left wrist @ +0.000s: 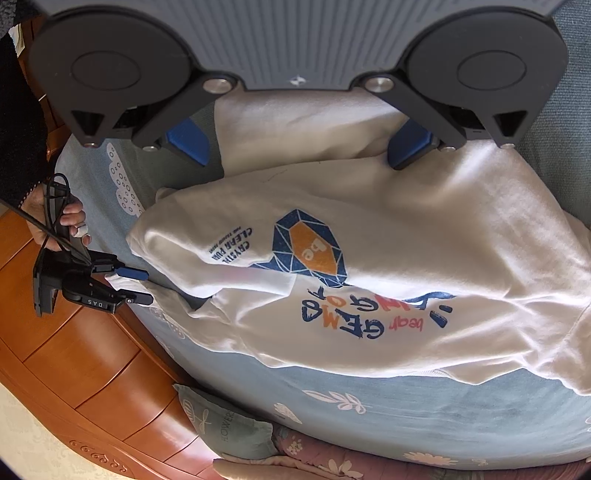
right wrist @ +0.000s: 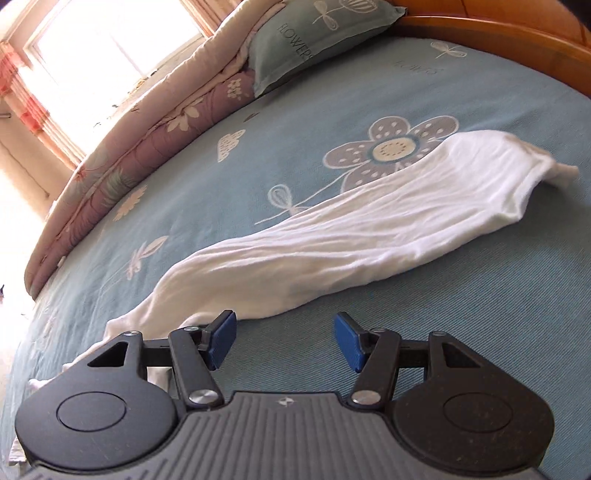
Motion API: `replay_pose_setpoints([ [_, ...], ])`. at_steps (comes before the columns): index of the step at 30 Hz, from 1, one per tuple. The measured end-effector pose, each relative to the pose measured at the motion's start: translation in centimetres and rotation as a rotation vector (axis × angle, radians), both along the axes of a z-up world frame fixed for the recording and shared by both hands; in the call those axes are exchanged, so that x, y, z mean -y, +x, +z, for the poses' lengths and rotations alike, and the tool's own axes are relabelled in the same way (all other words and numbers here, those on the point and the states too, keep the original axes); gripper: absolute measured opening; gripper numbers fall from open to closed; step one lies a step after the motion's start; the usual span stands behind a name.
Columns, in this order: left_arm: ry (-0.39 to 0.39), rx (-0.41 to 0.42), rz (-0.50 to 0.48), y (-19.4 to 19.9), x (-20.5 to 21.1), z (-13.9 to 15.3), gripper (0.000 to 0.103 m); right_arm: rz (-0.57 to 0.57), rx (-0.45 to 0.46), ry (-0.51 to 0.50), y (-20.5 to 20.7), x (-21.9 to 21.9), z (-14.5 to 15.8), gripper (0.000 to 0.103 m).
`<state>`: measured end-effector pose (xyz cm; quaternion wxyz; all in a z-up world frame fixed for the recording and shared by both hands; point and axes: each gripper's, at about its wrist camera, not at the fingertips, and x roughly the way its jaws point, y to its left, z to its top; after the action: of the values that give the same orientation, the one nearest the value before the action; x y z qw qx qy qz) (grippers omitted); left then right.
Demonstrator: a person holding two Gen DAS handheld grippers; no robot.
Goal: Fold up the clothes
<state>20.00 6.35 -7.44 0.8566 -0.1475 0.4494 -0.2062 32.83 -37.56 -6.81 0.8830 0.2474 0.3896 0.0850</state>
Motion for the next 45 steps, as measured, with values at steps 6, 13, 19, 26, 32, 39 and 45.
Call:
replay_pose_setpoints([
  [6, 0.07, 0.011, -0.025, -0.6, 0.8, 0.6, 0.102, 0.226, 0.068, -0.111, -3.7, -6.8, 1.6, 0.07],
  [13, 0.148, 0.055, -0.072, -3.8, 1.5, 2.4, 0.102, 0.441, 0.194, -0.367, -9.9, -11.8, 4.2, 0.078],
  [19, -0.024, -0.019, -0.033, -5.8, -0.5, 2.2, 0.102, 0.477, 0.188, -0.394, -13.2, -12.3, 3.7, 0.082],
  [26, 0.022, -0.064, -0.014, -5.5, -0.5, 0.5, 0.102, 0.601, 0.204, -0.328, -16.2, -14.6, 3.0, 0.082],
  [32, 0.137, 0.004, -0.009, -4.8, -1.9, 3.3, 0.102, 0.872, 0.333, -0.476, -18.8, -20.6, 2.9, 0.075],
  [39, 0.319, 0.071, -0.056, -4.2, -3.5, 6.4, 0.102, 1.187, 0.577, -0.949, -20.8, -28.3, -0.5, 0.071],
  [45, 0.389, 0.084, -0.088, -5.7, -4.6, 6.6, 0.102, 1.247, 0.609, -1.052, -20.5, -30.7, -0.8, 0.024],
])
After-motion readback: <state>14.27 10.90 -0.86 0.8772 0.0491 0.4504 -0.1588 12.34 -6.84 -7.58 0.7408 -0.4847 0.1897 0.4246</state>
